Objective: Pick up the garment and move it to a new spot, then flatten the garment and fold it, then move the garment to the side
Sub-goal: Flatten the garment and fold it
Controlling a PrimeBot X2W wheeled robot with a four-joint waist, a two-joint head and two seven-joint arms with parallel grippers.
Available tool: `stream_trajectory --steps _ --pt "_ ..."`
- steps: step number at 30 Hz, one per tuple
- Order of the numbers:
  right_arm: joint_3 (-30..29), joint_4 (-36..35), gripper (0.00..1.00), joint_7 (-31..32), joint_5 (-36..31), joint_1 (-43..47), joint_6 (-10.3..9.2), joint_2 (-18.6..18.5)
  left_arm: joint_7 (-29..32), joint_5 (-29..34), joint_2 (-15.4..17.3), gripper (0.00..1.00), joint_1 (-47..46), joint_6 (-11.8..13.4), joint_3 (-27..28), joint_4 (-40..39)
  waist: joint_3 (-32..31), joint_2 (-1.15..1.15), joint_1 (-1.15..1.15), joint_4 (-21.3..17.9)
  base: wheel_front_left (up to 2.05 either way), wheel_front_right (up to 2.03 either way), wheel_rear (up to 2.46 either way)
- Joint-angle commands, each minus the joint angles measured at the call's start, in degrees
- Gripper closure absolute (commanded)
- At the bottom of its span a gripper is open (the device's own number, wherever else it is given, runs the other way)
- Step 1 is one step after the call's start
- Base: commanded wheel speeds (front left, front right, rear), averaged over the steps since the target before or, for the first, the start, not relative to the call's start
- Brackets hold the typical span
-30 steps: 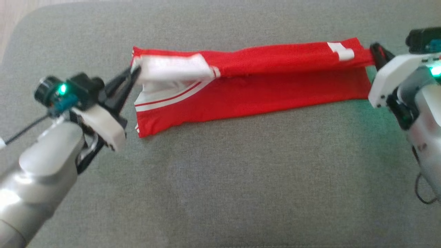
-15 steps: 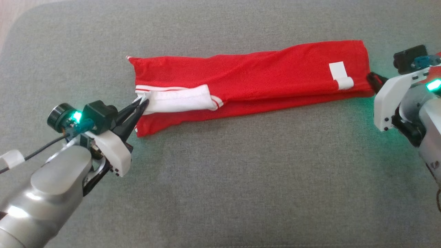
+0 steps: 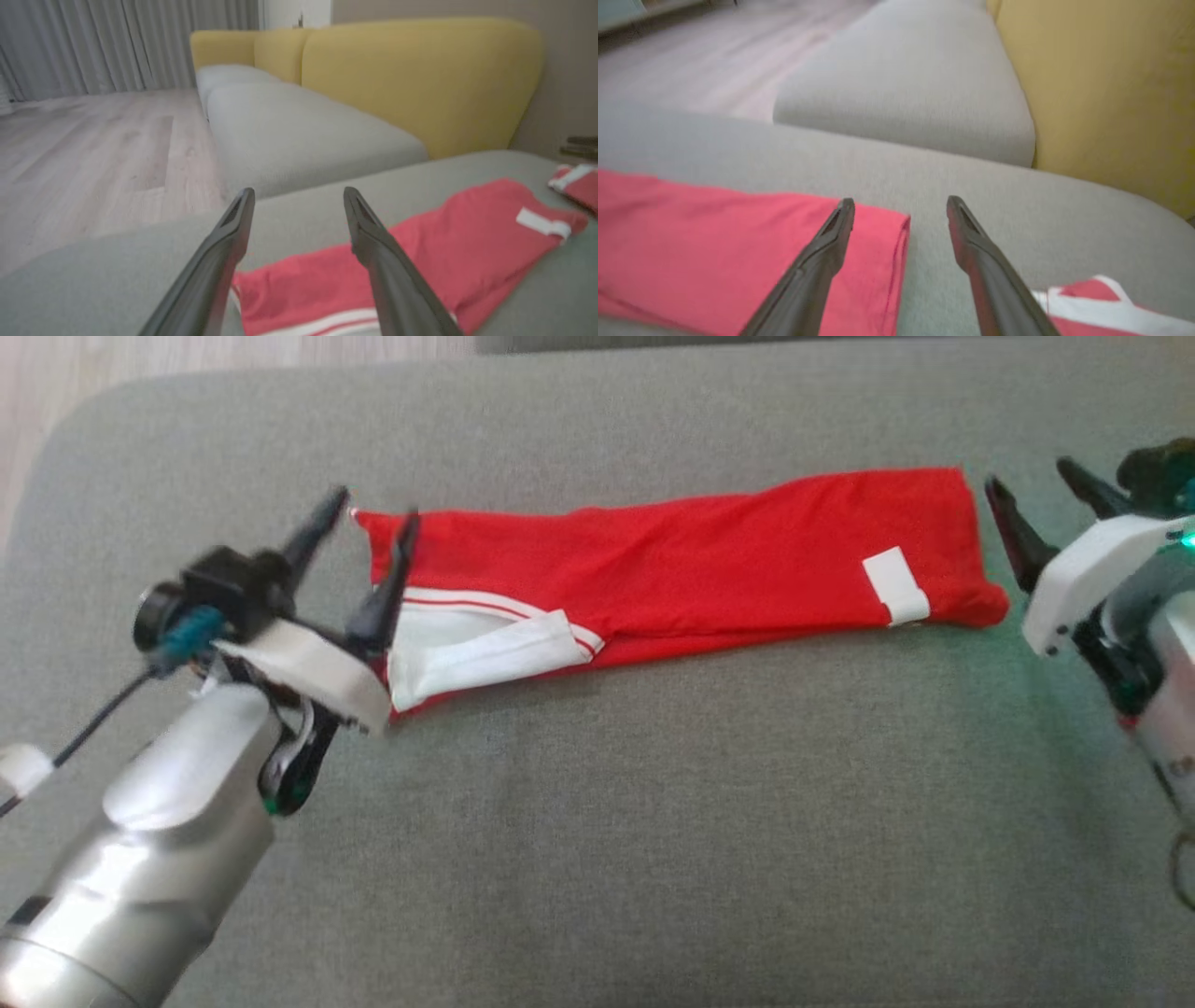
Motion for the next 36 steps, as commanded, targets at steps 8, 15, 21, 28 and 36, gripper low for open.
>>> stream_trajectory --steps 8,15,21,28,36 --pt "-11.2 -1.8 0.00 -12.0 -4.8 1.3 -0.11 10.5 -0.7 6.4 -2.4 0.00 11.8 6.2 22.8 -16.0 -5.0 0.00 0.00 -1.4 0.00 0.00 0.00" --pt "-29.2 -17.7 0.00 -12.1 -18.9 15.1 -0.11 19.9 -0.7 14.5 -8.5 0.00 25.5 7.1 34.3 -23.6 -6.9 0.00 0.00 -1.9 0.00 0.00 0.00" --pt "-36.0 -27.5 0.00 -12.1 -27.5 28.9 -0.11 24.5 -0.7 21.2 -12.9 0.00 34.3 4.9 39.7 -24.7 -7.5 0.00 0.00 -2.2 0.00 0.00 0.00" --pt "-33.4 -31.0 0.00 -12.1 -25.6 34.5 -0.11 24.6 -0.7 25.2 -16.4 0.00 37.7 1.9 43.6 -23.8 -7.3 0.00 0.00 -2.3 0.00 0.00 0.00" --pt "-33.8 -31.3 0.00 -12.1 -26.9 32.7 -0.11 24.6 -0.7 29.3 -18.5 0.00 36.1 -1.5 46.1 -23.0 -5.2 0.00 0.00 -1.5 0.00 0.00 0.00"
